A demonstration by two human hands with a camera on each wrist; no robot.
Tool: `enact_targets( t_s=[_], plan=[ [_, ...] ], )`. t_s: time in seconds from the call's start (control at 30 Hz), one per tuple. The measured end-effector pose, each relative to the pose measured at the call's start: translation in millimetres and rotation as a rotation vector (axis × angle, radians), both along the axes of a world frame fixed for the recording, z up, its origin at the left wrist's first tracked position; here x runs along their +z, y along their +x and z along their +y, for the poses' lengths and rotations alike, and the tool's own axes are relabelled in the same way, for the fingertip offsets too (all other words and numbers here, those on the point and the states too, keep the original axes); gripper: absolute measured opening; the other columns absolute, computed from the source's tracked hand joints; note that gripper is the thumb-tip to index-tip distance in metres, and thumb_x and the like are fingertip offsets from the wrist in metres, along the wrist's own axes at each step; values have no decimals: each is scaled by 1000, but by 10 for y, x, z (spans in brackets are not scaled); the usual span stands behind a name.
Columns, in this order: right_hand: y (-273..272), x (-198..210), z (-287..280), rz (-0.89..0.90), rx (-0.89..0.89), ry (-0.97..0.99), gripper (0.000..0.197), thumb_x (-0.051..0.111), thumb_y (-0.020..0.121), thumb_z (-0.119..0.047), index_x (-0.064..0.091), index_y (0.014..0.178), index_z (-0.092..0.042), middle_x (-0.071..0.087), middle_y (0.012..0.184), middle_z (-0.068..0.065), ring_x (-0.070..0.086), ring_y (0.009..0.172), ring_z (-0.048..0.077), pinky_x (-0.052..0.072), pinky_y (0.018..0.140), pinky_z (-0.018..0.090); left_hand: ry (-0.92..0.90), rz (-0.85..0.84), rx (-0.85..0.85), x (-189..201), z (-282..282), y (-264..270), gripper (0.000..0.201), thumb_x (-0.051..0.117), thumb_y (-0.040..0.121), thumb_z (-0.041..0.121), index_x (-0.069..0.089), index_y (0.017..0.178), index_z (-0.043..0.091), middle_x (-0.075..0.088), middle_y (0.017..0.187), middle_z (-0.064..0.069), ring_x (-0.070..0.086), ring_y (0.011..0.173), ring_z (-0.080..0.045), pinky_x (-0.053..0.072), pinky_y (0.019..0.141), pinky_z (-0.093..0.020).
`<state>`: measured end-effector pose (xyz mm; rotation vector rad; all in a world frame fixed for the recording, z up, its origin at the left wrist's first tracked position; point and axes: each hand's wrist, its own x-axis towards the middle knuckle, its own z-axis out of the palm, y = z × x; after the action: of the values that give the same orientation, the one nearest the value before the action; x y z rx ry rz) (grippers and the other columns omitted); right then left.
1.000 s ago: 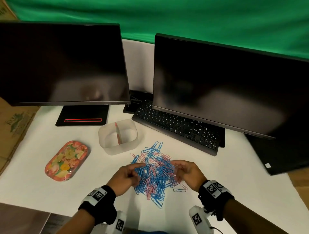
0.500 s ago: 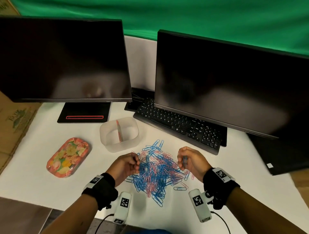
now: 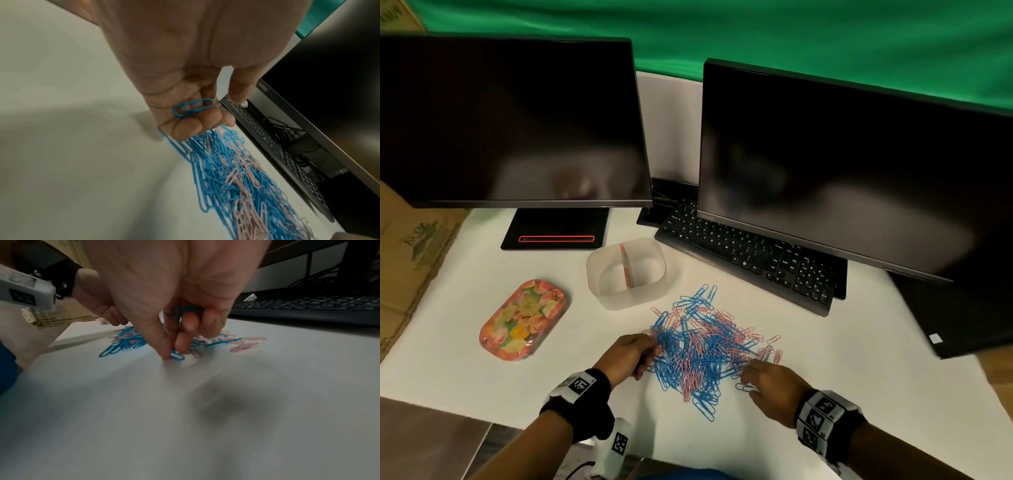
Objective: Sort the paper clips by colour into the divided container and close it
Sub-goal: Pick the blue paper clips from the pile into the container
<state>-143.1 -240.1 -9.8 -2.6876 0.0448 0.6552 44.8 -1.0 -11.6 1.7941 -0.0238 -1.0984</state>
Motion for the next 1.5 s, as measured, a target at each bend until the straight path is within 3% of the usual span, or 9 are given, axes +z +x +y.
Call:
enact_targets(
  t_s=[0.1, 0.23, 0.37, 0.5, 0.73, 0.9, 1.03, 1.13, 1.5],
  plan=[
    [26, -17, 31, -1, 16, -17, 31, 40, 95, -11, 56, 121, -9, 52, 130, 7, 50, 121, 25, 38, 98, 29, 20, -102, -22, 1, 50, 31, 25, 57, 90, 21, 59, 69, 8, 49, 55, -2, 40, 47, -16, 33, 48, -24],
    [79, -82, 31, 52, -19, -23, 30, 42, 91, -9, 56, 117, -14, 54, 123, 7, 55, 111, 27, 45, 92, 32, 206, -506, -304, 1, 147, 55, 11, 64, 80, 15, 64, 72, 22, 64, 65, 10, 57, 63, -8, 46, 63, -25],
    [83, -110, 25, 58, -67, 2, 32, 40, 89, -5, 55, 116, -14, 56, 119, 6, 56, 107, 26, 43, 87, 30, 416, -750, -605, -19, 210, 8, 13, 60, 80, 20, 63, 89, 29, 50, 82, 13, 58, 85, -16, 41, 73, -24],
    [90, -130, 40, 51, -76, 16, 23, 40, 85, -4, 57, 97, -13, 58, 109, 7, 55, 91, 24, 41, 76, 28, 495, -800, -653, -125, 293, -47, 13, 56, 85, 28, 62, 96, 29, 43, 90, 12, 61, 92, -21, 44, 74, -29],
    [95, -20, 18, 17, -123, 154, 16, 45, 84, -16, 60, 81, -16, 56, 84, -6, 54, 79, 13, 46, 73, 27, 490, -774, -648, -160, 376, -78, 22, 51, 87, 33, 40, 69, 30, 43, 84, 10, 59, 77, -23, 42, 64, -29],
    [370, 296, 8, 60, -394, 567, 20, 62, 79, -5, 64, 71, -23, 64, 71, -8, 56, 63, 0, 50, 68, 26, 273, -620, -332, 72, 406, -64, 16, 62, 84, 19, 55, 74, 28, 62, 69, 8, 55, 62, -5, 40, 59, -16],
    [847, 626, 173, 193, -657, 951, 17, 57, 87, 7, 61, 100, -3, 63, 72, 5, 54, 54, 12, 44, 50, 24, -47, -220, 187, 402, 315, 169, 22, 59, 88, -1, 65, 103, 15, 60, 71, -6, 50, 57, -14, 39, 57, -24],
    [1278, 826, 380, 250, -708, 1132, 25, 54, 87, 10, 57, 109, 1, 61, 75, 11, 56, 58, 18, 46, 47, 25, -262, 49, 417, 640, 224, 391, 24, 49, 90, -6, 66, 105, 2, 60, 80, -9, 54, 64, -19, 42, 55, -27],
    [2715, 948, 1016, 230, -705, 937, 20, 51, 89, 9, 54, 79, -8, 59, 74, 18, 65, 48, 18, 58, 59, 31, -178, 68, 572, 985, 7, 1055, 14, 45, 90, -1, 58, 88, 0, 53, 74, -14, 53, 64, -26, 51, 65, -34]
  ],
)
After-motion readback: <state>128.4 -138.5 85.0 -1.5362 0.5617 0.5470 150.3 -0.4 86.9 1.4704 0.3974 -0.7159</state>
